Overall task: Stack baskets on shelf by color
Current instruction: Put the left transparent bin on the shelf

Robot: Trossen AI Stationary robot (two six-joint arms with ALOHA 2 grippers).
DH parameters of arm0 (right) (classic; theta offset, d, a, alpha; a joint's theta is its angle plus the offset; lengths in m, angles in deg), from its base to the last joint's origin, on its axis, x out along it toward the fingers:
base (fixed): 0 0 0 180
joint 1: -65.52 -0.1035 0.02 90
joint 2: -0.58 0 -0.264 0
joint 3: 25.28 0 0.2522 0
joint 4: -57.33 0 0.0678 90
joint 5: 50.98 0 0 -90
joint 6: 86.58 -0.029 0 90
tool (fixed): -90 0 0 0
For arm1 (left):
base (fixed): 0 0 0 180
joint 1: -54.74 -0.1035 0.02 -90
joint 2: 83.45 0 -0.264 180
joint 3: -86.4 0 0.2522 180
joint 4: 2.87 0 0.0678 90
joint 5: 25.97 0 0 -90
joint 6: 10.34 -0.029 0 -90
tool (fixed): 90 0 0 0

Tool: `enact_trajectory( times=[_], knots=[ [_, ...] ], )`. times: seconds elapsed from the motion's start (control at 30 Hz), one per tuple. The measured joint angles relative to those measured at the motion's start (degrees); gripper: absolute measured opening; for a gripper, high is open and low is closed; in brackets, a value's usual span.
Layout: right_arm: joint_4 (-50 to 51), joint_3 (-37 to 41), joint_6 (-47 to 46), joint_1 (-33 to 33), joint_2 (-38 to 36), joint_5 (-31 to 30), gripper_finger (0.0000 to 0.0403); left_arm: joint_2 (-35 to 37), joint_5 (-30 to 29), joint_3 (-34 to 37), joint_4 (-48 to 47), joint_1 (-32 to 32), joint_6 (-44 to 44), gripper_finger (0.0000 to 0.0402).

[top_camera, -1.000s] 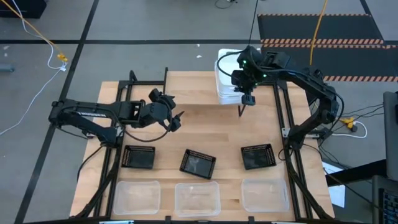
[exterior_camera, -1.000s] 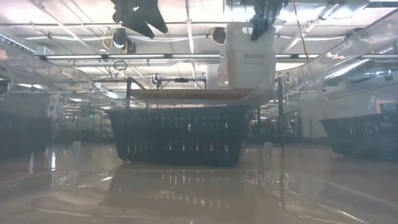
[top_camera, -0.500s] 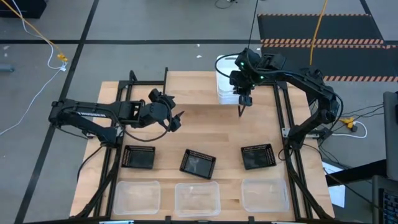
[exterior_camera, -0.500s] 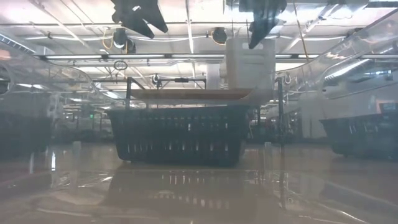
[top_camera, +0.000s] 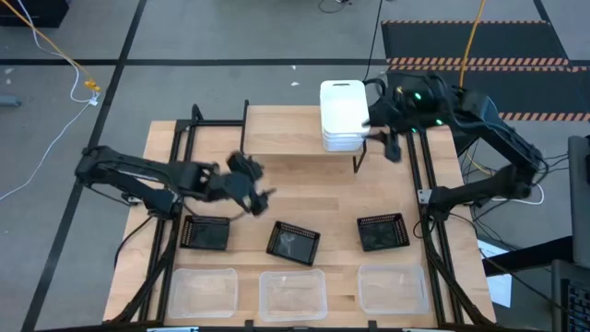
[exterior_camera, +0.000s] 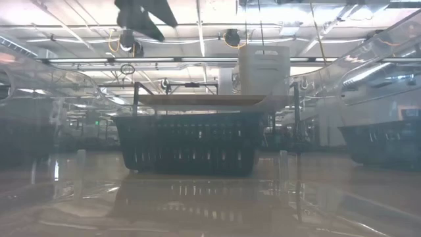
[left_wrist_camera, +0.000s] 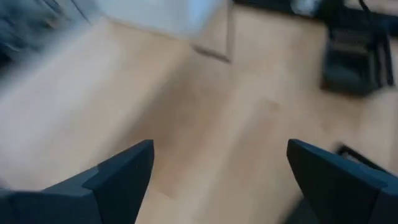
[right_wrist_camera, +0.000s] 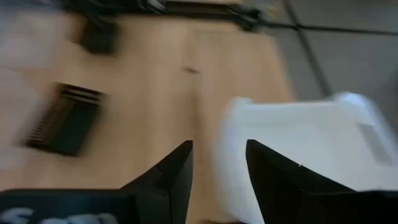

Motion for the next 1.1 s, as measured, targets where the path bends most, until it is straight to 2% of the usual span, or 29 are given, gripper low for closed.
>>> enact_trajectory(
  times=[0.1,0.23,0.37,0.5,0.63,0.7,0.83,0.93,1.1],
  knots=[
    [-6.01,9.66,-2.39,-2.24,-5.99,6.11,0.0138,-4.44,1.89,0.91,-0.54,3.07,6.41,0.0361],
    [-17.99,26.59,-4.31,-6.54,-13.42,6.88,0.0133,-9.78,5.26,1.04,-4.78,6.51,17.58,0.0329],
    [-29.58,40.77,-3.74,-12.93,-18.62,6.89,0.013,-11.49,12.97,1.04,-13.04,9.25,29.04,0.0282],
    [-37.21,49.85,-2.35,-18.17,-22.32,6.88,0.0129,-11.47,25.23,1.0,-16.43,13.36,36.91,0.0238],
    [-40.15,53.99,-2.44,-20.61,-24.78,6.47,0.0129,-11.38,35.78,0.97,-13.36,19.08,43.52,0.0206],
    [-40.58,54.31,-2.47,-21.08,-25.36,3.49,0.0129,-11.38,39.13,0.97,-11.43,21.77,49.54,0.0196],
    [-41.68,54.28,-4.97,-21.71,-25.94,-2.09,0.0129,-11.39,37.96,0.97,-6.82,25.96,66.55,0.0187],
    [-43.1,54.82,-5.48,-22.25,-25.91,-2.17,0.0129,-13.33,37.49,0.87,-4.28,28.7,78.31,0.0186],
    [-44.39,56.13,-3.95,-23.23,-25.91,-2.17,0.0129,-18.57,36.87,0.95,-4.05,30.64,87.28,0.0186]
  ],
)
